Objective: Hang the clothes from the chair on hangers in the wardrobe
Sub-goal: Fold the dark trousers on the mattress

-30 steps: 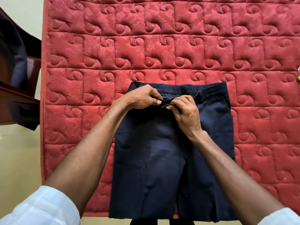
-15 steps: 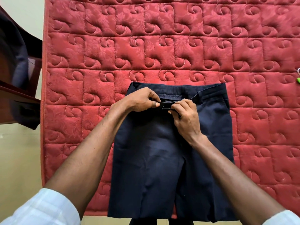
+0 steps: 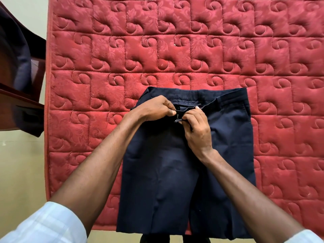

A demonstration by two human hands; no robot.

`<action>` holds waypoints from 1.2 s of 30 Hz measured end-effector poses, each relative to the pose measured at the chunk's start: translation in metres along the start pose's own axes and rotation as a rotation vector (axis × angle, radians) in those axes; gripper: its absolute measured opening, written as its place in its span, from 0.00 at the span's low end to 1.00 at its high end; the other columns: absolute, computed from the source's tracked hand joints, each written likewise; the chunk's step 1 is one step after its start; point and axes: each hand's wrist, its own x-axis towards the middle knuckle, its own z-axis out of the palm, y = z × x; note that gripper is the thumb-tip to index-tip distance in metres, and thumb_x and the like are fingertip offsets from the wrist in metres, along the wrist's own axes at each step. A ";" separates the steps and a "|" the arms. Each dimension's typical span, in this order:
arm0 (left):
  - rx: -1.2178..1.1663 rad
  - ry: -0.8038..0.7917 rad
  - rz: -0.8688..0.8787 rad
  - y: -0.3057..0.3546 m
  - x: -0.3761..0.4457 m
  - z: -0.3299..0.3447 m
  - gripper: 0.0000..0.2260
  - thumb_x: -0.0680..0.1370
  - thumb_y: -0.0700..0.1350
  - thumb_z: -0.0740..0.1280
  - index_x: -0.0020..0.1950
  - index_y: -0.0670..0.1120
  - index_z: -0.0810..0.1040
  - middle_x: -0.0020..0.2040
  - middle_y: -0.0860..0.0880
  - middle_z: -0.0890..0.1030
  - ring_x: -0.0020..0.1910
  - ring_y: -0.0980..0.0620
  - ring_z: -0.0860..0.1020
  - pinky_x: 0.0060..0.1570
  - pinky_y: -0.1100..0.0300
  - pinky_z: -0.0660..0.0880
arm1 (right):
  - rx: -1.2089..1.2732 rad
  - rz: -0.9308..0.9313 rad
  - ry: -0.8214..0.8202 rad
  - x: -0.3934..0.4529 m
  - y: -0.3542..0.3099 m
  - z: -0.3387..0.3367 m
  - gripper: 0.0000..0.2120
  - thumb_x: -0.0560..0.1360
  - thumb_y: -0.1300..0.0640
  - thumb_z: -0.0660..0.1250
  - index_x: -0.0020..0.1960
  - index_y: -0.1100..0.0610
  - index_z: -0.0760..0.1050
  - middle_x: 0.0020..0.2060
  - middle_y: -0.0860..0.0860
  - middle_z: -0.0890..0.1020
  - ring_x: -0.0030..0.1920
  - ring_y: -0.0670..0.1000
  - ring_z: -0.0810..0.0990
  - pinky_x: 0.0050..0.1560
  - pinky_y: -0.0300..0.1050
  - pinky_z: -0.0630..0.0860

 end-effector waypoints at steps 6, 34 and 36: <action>-0.030 -0.001 0.006 -0.001 0.002 0.002 0.13 0.77 0.42 0.69 0.34 0.54 0.80 0.36 0.56 0.78 0.36 0.60 0.74 0.44 0.61 0.69 | -0.008 -0.033 0.021 0.007 0.002 0.001 0.04 0.73 0.64 0.74 0.44 0.66 0.81 0.42 0.58 0.79 0.47 0.56 0.74 0.69 0.48 0.67; 0.179 0.036 0.122 -0.006 -0.010 0.005 0.08 0.80 0.43 0.65 0.53 0.45 0.84 0.47 0.47 0.84 0.47 0.51 0.80 0.50 0.57 0.73 | -0.089 -0.019 -0.071 0.006 0.016 -0.009 0.06 0.72 0.57 0.75 0.44 0.60 0.83 0.41 0.53 0.80 0.47 0.54 0.75 0.56 0.48 0.71; 0.140 0.081 0.097 -0.008 -0.009 0.007 0.08 0.80 0.44 0.65 0.52 0.47 0.84 0.46 0.47 0.85 0.46 0.50 0.81 0.50 0.55 0.75 | -0.091 -0.056 -0.081 0.002 0.013 -0.005 0.04 0.72 0.59 0.75 0.45 0.60 0.84 0.42 0.53 0.81 0.47 0.56 0.76 0.56 0.45 0.69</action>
